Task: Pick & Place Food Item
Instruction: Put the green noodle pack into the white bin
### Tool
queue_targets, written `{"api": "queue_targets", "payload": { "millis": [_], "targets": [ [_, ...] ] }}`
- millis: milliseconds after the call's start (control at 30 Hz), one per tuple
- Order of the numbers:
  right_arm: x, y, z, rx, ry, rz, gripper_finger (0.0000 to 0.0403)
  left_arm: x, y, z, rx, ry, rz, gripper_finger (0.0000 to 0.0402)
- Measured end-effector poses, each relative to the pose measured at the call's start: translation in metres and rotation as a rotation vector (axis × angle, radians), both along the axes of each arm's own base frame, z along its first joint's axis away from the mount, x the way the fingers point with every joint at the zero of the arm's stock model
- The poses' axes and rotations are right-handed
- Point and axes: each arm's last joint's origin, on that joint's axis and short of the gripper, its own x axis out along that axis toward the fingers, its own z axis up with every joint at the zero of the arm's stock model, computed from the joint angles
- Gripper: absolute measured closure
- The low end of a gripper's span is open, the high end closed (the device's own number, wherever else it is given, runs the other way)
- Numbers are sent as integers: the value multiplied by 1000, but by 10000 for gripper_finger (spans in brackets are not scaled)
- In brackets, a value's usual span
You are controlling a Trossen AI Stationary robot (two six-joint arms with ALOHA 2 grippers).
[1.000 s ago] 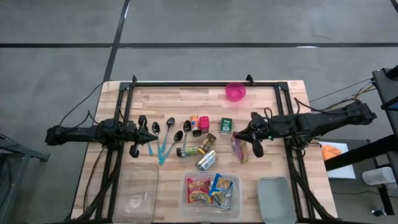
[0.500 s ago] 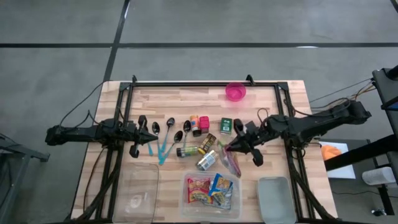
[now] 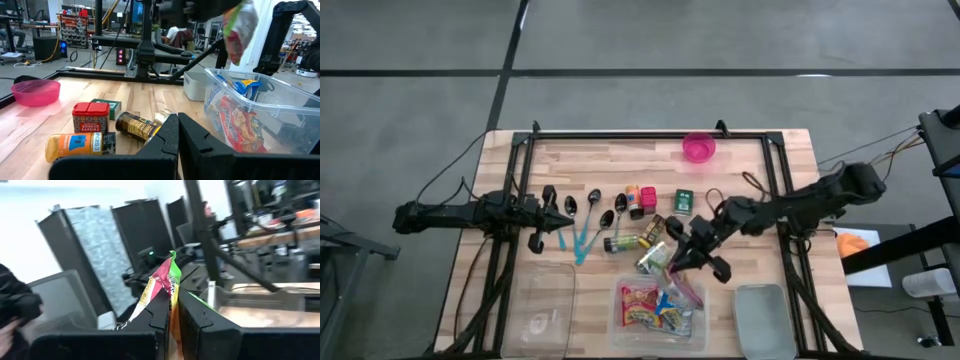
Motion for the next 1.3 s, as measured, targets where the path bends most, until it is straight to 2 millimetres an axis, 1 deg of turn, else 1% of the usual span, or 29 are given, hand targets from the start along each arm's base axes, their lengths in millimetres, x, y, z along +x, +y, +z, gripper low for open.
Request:
{"api": "queue_targets", "payload": {
  "millis": [200, 333, 433, 567, 667, 800, 967, 1067, 1167, 1300],
  "targets": [
    [29, 14, 3, -13, -9, 94, 386, 0, 0, 0, 0, 0, 0, 401],
    [48, 21, 1, -21, -3, 136, 386, 0, 0, 0, 0, 0, 0, 401],
    [62, 26, -7, -29, 16, 167, 386, 0, 0, 0, 0, 0, 0, 401],
    [74, 34, -16, -36, 32, 197, 386, 0, 0, 0, 0, 0, 0, 401],
    [81, 39, -28, -43, 67, 207, 386, 0, 0, 0, 0, 4, 0, 401],
    [83, 45, -42, -38, 111, 224, 386, 0, 0, -1, 0, 7, 0, 401],
    [78, 50, -56, -52, 168, 237, 386, 0, 0, -1, 0, 7, 0, 401],
    [77, 50, -62, -77, 186, 233, 386, 0, 0, -1, 0, 7, 0, 401],
    [76, 49, -65, -54, 228, 234, 383, 0, 0, -1, 0, 7, 0, 401],
    [75, 48, -66, -38, 249, 233, 356, 0, 0, -1, 0, 7, 0, 401]
  ]
}}
